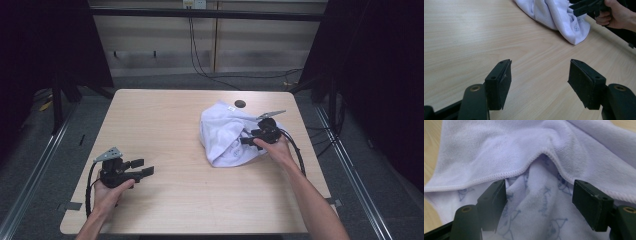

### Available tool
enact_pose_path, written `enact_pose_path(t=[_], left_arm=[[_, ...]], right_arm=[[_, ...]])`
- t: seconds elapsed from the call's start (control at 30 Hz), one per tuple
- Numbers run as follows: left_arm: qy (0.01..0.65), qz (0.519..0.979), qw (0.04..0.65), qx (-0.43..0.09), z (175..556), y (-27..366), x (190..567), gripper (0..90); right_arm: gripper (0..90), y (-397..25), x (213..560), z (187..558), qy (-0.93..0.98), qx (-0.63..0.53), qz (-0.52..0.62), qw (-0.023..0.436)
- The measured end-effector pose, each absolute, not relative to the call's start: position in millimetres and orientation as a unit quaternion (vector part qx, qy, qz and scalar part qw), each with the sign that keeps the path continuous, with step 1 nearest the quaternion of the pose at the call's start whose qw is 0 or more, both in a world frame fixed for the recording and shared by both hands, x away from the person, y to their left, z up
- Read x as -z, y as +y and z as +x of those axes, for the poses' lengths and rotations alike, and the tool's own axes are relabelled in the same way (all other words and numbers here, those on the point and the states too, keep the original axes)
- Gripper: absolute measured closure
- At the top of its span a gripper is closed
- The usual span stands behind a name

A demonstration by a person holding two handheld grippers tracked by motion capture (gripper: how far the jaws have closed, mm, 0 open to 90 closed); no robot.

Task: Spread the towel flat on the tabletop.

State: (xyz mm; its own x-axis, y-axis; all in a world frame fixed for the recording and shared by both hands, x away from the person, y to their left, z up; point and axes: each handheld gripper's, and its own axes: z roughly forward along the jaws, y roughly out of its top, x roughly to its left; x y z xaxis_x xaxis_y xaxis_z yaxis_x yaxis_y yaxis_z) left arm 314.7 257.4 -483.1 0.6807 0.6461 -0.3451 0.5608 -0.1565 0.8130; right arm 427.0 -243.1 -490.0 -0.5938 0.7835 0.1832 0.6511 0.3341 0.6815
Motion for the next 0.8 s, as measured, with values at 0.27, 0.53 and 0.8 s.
enact_pose_path(t=[0.27, 0.53, 0.8], left_arm=[[0.376, 0.774, 0.508, -0.039, 317.5, 245.9, 478.8, 32.4], [0.383, 0.775, 0.501, -0.047, 313.8, 241.9, 479.3, 32.3], [0.365, 0.784, 0.5, -0.046, 296.2, 239.9, 475.1, 32.0]], right_arm=[[54.7, -232.3, 502.6, 424.7, 0.812, -0.371, 0.443, 0.082], [80.4, -222.1, 503.7, 392.6, 0.799, -0.389, 0.452, 0.078], [81.9, -213.2, 502.8, 357.0, 0.812, -0.392, 0.428, 0.068]])
